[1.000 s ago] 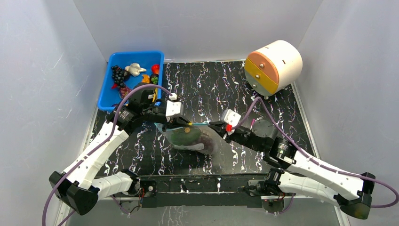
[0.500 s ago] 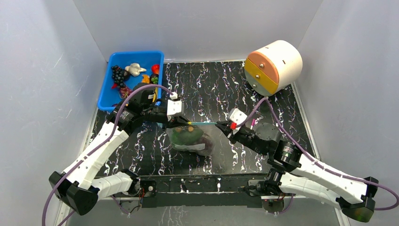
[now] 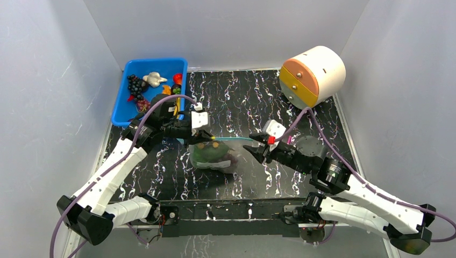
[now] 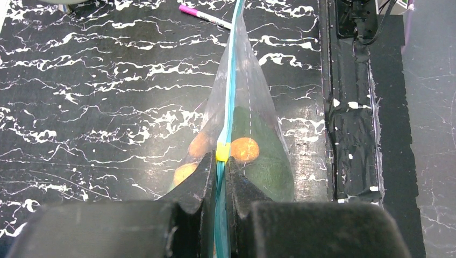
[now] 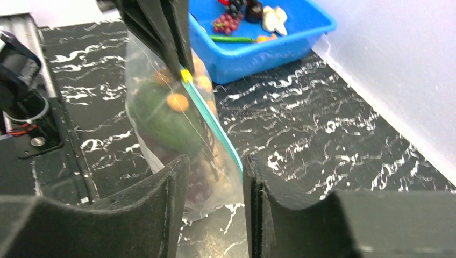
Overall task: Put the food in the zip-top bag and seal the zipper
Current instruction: Zip the zipper food storage bag at the center of the board.
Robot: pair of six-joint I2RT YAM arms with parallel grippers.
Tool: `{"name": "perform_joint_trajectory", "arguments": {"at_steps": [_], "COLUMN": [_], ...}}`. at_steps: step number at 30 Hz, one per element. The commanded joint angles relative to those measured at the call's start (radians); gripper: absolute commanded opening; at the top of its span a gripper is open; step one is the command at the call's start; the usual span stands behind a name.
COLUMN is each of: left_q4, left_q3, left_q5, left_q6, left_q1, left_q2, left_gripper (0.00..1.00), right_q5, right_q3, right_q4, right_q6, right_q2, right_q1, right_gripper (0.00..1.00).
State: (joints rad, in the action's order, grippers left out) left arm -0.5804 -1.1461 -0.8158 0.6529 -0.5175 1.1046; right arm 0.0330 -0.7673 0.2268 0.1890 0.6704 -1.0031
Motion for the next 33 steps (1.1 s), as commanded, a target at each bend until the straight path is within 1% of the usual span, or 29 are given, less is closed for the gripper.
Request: {"name": "perform_joint_trajectory", "arguments": {"at_steps": [1, 5, 9, 13, 17, 19, 21, 22, 23, 24, 25, 26, 29, 33], "left_q4": [0.026, 0.032, 0.050, 0.066, 0.026, 0.028, 0.041, 0.045, 0.048, 0.047, 0.045, 0.042, 0.009, -0.039], "left_q3": [-0.046, -0.050, -0.037, -0.016, -0.026, -0.022, -0.011, -0.009, -0.005, -0.004, -0.003, -0.003, -0.018, -0.050], "left_q5": [-0.029, -0.048, -0.074, -0.110, -0.165, -0.177, -0.180, -0.179, -0.179, -0.177, -0.174, -0.174, -0.164, -0.108], "left_q6": [-0.010, -0.015, -0.022, -0.018, 0.024, 0.023, 0.019, 0.016, 0.016, 0.017, 0.017, 0.019, 0.039, 0.067], "left_q1": [0.007, 0.008, 0.008, 0.007, 0.007, 0.008, 0.007, 0.008, 0.007, 0.007, 0.007, 0.007, 0.007, 0.007], "left_q2": [-0.009, -0.010, -0.017, -0.017, -0.016, -0.023, -0.031, -0.034, -0.035, -0.035, -0.035, -0.034, -0.021, -0.011], "left_gripper": [0.00, 0.00, 0.00, 0.00, 0.00, 0.00, 0.00, 0.00, 0.00, 0.00, 0.00, 0.00, 0.00, 0.00], "right_q5": [-0.114, -0.168, -0.212, -0.238, -0.270, -0.297, -0.321, -0.327, -0.327, -0.319, -0.304, -0.278, -0.220, -0.165], "right_q3": [-0.124, -0.189, -0.189, -0.204, -0.245, -0.267, -0.280, -0.281, -0.278, -0.274, -0.268, -0.260, -0.230, -0.193], "right_q4": [-0.054, -0.009, -0.037, -0.071, -0.031, -0.015, -0.006, -0.008, -0.013, -0.015, -0.015, -0.015, -0.015, -0.011], "right_q6": [0.008, 0.035, 0.083, 0.138, 0.213, 0.220, 0.218, 0.219, 0.217, 0.217, 0.219, 0.220, 0.225, 0.215], "right_q2": [0.087, 0.191, 0.252, 0.329, 0.393, 0.425, 0.450, 0.457, 0.461, 0.460, 0.456, 0.439, 0.383, 0.311], "right_q1": [0.003, 0.001, 0.001, 0.002, 0.001, 0.001, 0.002, 0.002, 0.002, 0.001, 0.001, 0.002, 0.001, 0.004], "right_gripper": [0.41, 0.50, 0.54, 0.53, 0.53, 0.51, 0.47, 0.44, 0.37, 0.22, 0.10, 0.00, 0.00, 0.00]}}
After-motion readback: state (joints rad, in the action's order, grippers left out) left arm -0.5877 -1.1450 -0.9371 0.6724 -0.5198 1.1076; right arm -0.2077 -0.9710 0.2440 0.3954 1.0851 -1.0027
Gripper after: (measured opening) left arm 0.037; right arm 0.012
